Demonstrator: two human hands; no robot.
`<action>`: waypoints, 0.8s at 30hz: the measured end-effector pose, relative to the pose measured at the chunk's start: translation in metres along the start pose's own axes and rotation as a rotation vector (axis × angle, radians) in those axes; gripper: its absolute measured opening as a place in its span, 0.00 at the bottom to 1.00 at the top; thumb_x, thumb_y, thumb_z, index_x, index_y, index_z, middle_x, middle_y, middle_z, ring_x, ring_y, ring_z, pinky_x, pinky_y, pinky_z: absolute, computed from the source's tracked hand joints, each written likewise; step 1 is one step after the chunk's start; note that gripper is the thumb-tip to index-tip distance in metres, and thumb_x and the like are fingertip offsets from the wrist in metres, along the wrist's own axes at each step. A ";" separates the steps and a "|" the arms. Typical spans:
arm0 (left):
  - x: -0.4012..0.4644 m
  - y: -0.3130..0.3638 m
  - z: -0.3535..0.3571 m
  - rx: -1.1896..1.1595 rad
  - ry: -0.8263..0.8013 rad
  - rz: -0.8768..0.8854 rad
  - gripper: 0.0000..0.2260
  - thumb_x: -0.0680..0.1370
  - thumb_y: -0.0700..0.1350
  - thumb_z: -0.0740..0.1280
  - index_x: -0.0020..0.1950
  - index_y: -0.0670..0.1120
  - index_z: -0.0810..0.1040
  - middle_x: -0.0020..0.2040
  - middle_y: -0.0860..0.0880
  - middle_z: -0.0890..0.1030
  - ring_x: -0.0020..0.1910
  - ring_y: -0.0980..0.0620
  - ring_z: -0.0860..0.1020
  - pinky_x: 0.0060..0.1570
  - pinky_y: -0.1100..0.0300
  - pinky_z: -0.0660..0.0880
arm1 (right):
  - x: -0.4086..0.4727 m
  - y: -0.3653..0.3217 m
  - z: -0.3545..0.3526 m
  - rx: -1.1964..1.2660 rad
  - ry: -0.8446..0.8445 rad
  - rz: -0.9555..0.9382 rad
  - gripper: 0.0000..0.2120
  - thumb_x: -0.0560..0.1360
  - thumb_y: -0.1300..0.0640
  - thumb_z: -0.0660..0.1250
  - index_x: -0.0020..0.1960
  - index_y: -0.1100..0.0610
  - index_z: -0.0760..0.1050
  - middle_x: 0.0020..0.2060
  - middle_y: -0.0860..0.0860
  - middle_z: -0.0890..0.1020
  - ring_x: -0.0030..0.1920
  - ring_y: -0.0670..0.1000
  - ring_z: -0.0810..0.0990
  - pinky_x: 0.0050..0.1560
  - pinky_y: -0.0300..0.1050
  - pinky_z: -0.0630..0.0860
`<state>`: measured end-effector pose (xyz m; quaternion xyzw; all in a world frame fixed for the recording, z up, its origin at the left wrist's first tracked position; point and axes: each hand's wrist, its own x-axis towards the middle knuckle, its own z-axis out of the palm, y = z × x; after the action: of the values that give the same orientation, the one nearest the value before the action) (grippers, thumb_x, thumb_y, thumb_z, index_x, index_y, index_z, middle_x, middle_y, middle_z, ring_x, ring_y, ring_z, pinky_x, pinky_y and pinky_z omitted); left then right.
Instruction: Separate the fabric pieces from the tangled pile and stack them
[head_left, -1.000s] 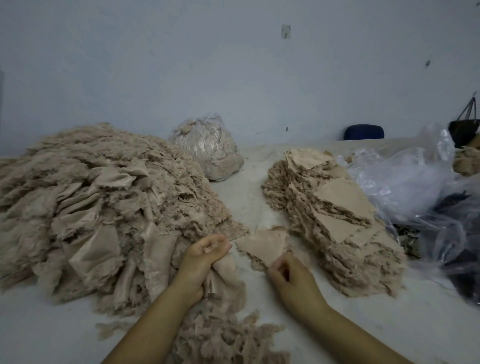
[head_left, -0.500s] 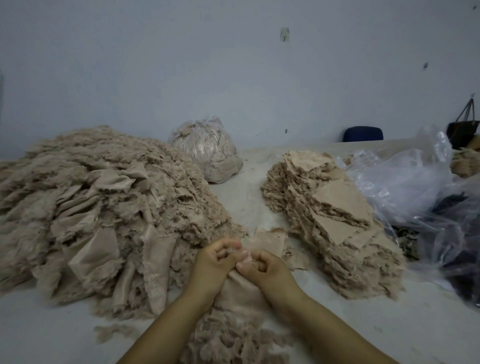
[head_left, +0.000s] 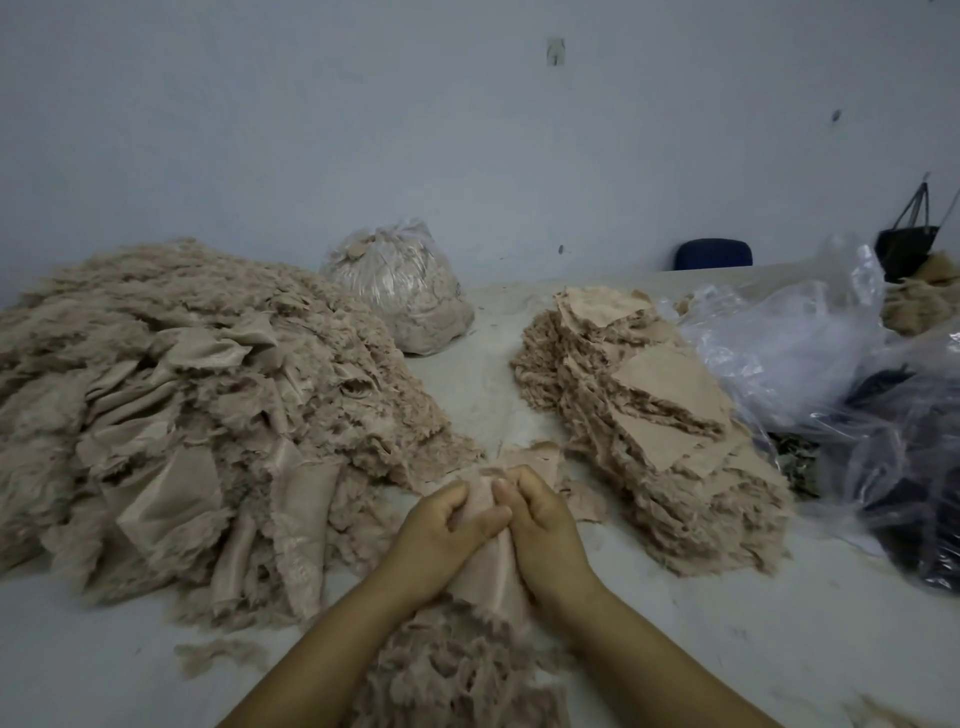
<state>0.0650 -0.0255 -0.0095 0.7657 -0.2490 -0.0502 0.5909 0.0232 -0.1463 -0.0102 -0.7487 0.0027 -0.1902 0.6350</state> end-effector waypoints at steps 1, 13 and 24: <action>-0.001 0.002 0.000 -0.061 0.017 0.005 0.11 0.73 0.53 0.68 0.34 0.49 0.76 0.31 0.53 0.76 0.30 0.55 0.73 0.30 0.63 0.70 | 0.000 -0.001 -0.001 -0.015 0.028 -0.017 0.11 0.81 0.59 0.59 0.41 0.58 0.72 0.35 0.50 0.75 0.37 0.44 0.73 0.42 0.41 0.71; 0.005 -0.001 -0.021 -0.075 0.055 -0.073 0.22 0.72 0.60 0.62 0.24 0.50 0.65 0.22 0.50 0.64 0.23 0.54 0.61 0.28 0.59 0.60 | 0.044 -0.018 -0.025 -0.219 0.279 -0.002 0.15 0.79 0.53 0.63 0.34 0.51 0.73 0.29 0.47 0.76 0.31 0.43 0.71 0.36 0.43 0.67; 0.001 -0.007 -0.040 0.610 -0.221 -0.115 0.16 0.80 0.57 0.59 0.37 0.52 0.77 0.34 0.49 0.80 0.33 0.51 0.78 0.40 0.61 0.70 | 0.060 0.005 -0.046 -0.896 -0.003 0.243 0.22 0.79 0.57 0.61 0.71 0.56 0.63 0.68 0.58 0.64 0.67 0.60 0.67 0.62 0.49 0.68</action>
<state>0.0832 0.0107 -0.0035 0.9102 -0.2712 -0.0894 0.3000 0.0671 -0.2057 0.0074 -0.9439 0.1712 -0.0934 0.2665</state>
